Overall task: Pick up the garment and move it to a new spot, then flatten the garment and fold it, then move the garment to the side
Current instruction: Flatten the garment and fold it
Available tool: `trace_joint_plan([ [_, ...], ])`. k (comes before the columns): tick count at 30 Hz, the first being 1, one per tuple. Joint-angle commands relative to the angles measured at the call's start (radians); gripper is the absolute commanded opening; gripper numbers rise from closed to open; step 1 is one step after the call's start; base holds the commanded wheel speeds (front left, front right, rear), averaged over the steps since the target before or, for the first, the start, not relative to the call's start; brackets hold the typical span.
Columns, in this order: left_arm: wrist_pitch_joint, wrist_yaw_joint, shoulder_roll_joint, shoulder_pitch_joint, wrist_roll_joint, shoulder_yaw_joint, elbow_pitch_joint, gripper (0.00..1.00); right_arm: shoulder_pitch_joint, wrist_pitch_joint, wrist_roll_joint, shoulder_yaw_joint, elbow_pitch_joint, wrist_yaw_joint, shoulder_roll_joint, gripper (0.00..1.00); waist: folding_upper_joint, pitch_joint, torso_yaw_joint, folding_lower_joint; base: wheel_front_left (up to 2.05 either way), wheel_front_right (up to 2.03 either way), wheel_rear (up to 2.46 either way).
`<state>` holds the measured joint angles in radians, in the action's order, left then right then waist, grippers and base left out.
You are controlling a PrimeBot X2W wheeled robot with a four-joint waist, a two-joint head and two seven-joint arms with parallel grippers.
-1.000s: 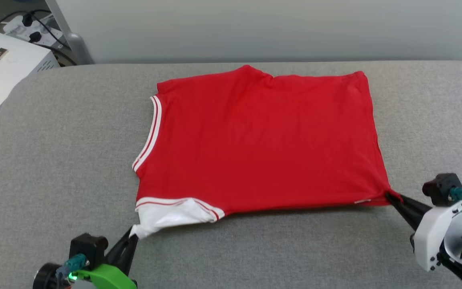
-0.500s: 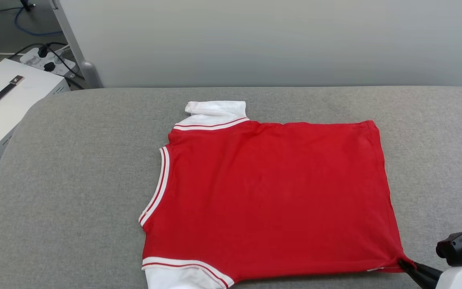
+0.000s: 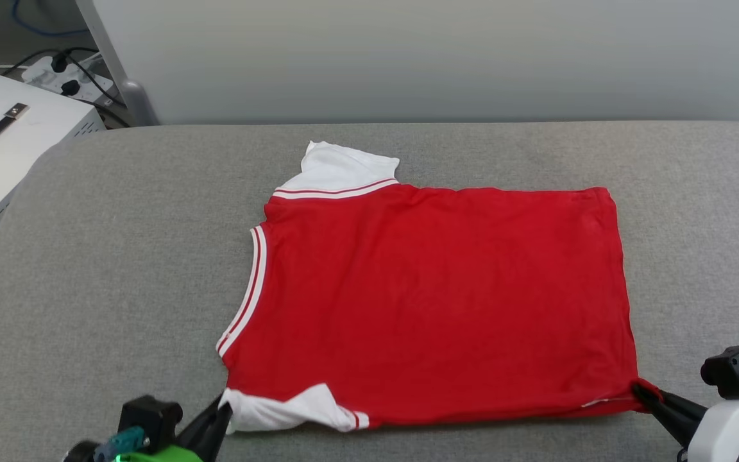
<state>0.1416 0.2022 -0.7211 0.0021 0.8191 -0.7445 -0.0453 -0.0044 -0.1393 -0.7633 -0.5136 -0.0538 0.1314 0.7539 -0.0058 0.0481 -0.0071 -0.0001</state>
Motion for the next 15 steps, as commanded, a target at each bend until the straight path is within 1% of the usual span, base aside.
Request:
trace_joint_plan([
  [1,0.001,-0.015,-0.004,-0.05,-0.034,0.004,0.009,0.0,-0.016,-0.011,0.013,0.014,0.013,-0.001,-0.013,0.0,0.0058,0.026,-0.007,0.0001,0.0,0.0,0.0],
  [10,-0.039,-0.12,0.002,-0.297,-0.095,0.011,0.106,0.0,-0.126,-0.052,0.039,0.086,0.048,-0.001,-0.064,0.0,0.0058,0.126,-0.043,0.0001,0.0,0.0,0.0],
  [15,-0.056,-0.172,0.007,-0.414,-0.106,0.022,0.175,0.0,-0.225,-0.072,0.042,0.08,0.025,-0.001,-0.077,0.0,0.0058,0.185,-0.064,0.0001,0.0,0.0,0.0],
])
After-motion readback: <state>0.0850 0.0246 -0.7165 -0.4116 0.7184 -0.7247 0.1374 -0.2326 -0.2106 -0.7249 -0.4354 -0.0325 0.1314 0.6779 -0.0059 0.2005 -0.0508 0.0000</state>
